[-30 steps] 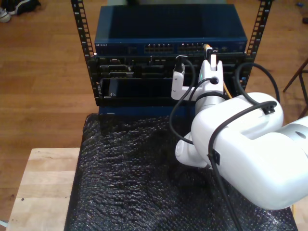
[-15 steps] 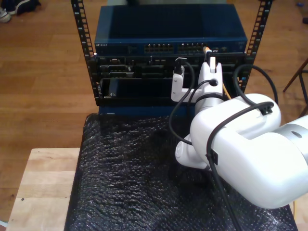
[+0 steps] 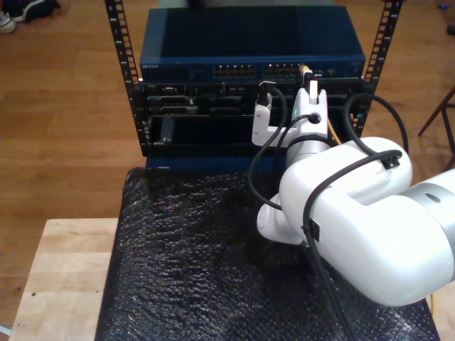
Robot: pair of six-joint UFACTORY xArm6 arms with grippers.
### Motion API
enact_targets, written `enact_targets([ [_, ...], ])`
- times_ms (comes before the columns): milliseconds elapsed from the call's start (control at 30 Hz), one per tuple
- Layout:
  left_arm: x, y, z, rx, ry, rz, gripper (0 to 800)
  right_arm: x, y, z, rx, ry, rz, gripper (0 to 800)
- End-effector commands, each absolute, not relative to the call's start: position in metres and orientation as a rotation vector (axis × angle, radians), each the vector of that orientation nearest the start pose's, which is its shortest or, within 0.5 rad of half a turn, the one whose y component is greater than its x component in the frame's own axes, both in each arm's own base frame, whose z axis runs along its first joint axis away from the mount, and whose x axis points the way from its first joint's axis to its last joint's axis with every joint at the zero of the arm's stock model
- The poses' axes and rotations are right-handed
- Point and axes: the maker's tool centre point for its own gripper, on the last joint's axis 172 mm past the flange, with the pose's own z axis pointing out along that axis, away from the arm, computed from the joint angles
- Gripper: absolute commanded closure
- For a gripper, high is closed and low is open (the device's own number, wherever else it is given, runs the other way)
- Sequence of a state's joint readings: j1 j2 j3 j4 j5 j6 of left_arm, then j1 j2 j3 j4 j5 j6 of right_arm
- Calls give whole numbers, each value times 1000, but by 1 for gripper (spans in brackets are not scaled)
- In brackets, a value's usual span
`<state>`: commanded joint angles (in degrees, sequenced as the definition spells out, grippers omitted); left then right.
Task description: Grab the cable and plug it in
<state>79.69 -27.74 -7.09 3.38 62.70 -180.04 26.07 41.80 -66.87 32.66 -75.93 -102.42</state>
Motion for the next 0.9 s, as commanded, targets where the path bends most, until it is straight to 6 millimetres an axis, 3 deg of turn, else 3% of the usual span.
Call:
enact_targets([
  [900,9,116,34,-2194,2737,-496,0,656,151,271,1169,1037,1200,800],
])
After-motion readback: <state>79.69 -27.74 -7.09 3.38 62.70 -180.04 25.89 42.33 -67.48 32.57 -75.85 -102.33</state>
